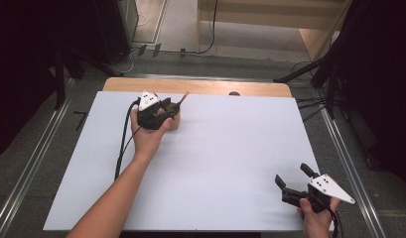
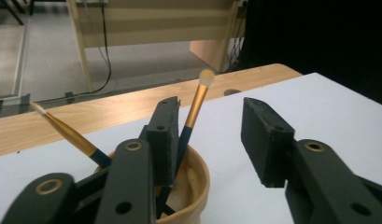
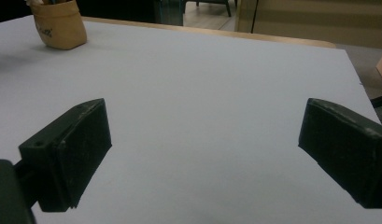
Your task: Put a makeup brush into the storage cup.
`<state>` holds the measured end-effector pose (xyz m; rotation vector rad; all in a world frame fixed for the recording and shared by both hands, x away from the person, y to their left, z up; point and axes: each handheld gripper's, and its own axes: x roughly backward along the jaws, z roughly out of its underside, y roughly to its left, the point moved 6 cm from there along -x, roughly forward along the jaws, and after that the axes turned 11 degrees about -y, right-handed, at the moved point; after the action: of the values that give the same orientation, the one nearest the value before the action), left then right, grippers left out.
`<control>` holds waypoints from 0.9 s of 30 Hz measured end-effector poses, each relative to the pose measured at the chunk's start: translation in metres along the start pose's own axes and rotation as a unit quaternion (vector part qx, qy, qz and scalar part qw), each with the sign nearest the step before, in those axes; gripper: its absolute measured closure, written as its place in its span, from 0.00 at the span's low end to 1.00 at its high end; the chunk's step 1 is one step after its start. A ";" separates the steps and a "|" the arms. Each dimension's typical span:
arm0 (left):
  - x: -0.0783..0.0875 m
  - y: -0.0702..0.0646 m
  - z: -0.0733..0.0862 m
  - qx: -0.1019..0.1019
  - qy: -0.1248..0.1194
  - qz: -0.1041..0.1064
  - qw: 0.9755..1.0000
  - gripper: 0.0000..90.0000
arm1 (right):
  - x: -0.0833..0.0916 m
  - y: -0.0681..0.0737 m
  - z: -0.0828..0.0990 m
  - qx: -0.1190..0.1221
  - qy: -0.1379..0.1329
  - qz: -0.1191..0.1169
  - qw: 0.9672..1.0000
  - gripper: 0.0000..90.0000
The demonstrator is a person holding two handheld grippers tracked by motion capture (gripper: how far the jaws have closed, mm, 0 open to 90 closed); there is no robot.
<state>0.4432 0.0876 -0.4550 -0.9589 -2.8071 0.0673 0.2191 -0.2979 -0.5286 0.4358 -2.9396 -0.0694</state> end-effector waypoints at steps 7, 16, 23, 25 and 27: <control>0.012 0.001 -0.004 0.000 -0.002 0.014 1.000 0.44 | -0.001 0.001 0.000 0.003 0.000 -0.002 1.000 0.03; 0.030 0.004 -0.008 -0.004 -0.002 0.031 1.000 0.34 | -0.002 0.003 0.000 0.004 0.002 -0.003 1.000 0.03; 0.048 0.007 -0.011 0.005 -0.014 0.034 0.999 0.24 | -0.003 0.004 0.000 0.003 0.003 -0.003 1.000 0.03; 0.052 0.009 -0.010 0.006 -0.012 0.033 0.999 0.18 | -0.003 0.004 0.000 0.004 0.003 -0.004 1.000 0.03; 0.056 0.010 -0.008 0.004 -0.008 0.036 0.999 0.14 | -0.003 0.004 0.000 0.005 0.003 -0.004 1.000 0.03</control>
<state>0.4070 0.1301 -0.4400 -1.0624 -2.7836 0.0946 0.2205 -0.2930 -0.5289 0.4492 -2.9343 -0.0532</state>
